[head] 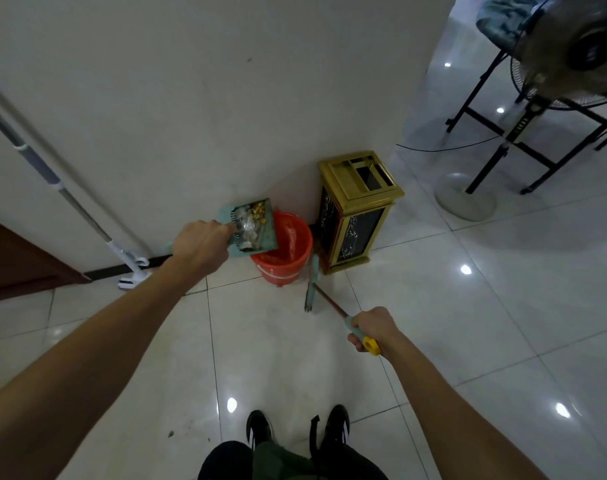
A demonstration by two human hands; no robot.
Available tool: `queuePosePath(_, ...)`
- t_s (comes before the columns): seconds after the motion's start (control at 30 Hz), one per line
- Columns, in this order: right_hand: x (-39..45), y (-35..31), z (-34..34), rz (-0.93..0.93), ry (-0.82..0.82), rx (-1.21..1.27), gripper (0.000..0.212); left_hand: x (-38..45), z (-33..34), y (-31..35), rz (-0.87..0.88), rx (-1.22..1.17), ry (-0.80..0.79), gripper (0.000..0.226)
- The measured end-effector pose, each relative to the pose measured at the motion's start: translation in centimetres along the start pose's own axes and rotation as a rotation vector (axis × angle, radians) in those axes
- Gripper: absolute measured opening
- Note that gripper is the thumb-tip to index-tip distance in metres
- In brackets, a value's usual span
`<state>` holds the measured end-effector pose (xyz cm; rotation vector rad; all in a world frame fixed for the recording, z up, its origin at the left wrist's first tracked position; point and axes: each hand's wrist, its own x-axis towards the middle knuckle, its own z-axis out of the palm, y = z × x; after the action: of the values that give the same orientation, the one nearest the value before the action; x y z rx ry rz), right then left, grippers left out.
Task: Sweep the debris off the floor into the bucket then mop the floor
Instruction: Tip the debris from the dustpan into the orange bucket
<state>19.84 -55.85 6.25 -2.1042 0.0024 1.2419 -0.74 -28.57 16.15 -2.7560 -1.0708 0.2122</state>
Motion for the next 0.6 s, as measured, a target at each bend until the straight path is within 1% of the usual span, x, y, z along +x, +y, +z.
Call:
queuePosePath(0.1,0.6,0.3,-0.7,0.007,-0.005,-0.014,0.019,0.5,-0.1,1.4,0.033,0.049,-0.038,0.027)
queuePosePath(0.33,1.1,1.6,-1.8,0.033,-0.011,0.002,0.019,1.2,0.2,3.1,0.089,0.118,-0.019,0.03)
queuePosePath(0.5,1.5,2.3,-2.3,0.043,-0.02,0.005,0.02,1.1,1.3,4.9,0.103,0.106,-0.052,0.022)
queuePosePath(0.6,1.6,2.7,-2.4,0.044,-0.025,0.002,0.019,0.8,2.0,5.6,0.144,0.115,-0.061,0.022)
